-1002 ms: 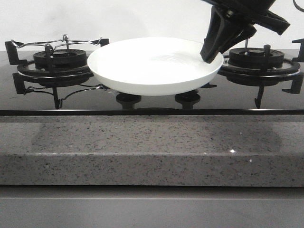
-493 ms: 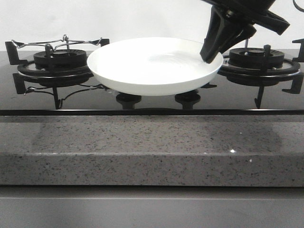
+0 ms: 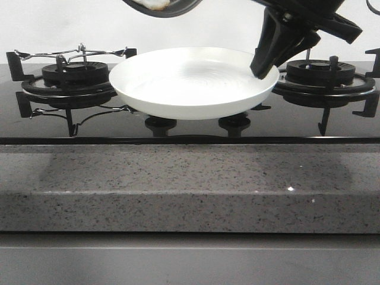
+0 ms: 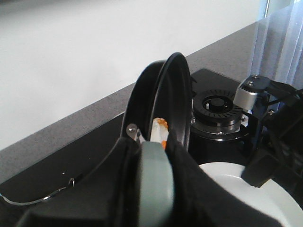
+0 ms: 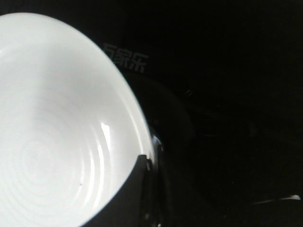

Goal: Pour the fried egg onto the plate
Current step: 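Tip the pan with the left gripper to slide the egg onto the plate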

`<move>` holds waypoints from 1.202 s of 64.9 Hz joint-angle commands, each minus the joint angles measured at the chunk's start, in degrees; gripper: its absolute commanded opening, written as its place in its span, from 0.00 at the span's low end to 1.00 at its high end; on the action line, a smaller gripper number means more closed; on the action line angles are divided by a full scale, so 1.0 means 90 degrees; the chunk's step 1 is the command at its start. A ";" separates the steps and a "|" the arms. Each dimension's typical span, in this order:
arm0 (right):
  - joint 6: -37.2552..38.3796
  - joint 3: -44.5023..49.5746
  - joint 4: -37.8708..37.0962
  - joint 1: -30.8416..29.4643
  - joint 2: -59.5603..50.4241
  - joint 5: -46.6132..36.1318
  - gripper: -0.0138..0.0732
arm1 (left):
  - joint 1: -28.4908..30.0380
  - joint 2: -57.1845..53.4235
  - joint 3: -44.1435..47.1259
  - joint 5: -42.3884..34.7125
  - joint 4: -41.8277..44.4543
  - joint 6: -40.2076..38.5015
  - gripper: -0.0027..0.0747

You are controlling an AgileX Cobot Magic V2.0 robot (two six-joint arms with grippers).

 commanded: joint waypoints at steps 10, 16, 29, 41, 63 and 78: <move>-0.0055 -0.0159 0.0206 0.0006 -0.0277 -0.0245 0.08 | -0.0682 -0.0217 -0.0217 -0.0699 0.0803 0.0173 0.01; -0.0055 -0.0159 0.0206 0.0006 -0.0277 -0.0245 0.08 | -0.0815 -0.0217 -0.0217 -0.0699 0.1043 0.0173 0.01; -0.0055 -0.0159 0.0206 0.0006 -0.0277 -0.0245 0.08 | -0.0839 -0.0217 -0.0217 -0.0724 0.1086 0.0173 0.01; -0.0055 -0.0159 0.0206 0.0006 -0.0277 -0.0245 0.08 | -0.0807 -0.0217 -0.0217 -0.0750 0.1200 0.0173 0.01; -0.0055 -0.0159 0.0206 0.0006 -0.0277 -0.0245 0.08 | 0.0808 -0.0159 -0.0217 -0.0513 0.0495 -0.1306 0.01; -0.0055 -0.0159 0.0206 0.0006 -0.0277 -0.0245 0.08 | 0.2741 0.0270 -0.0217 0.0822 -0.2082 -0.1387 0.01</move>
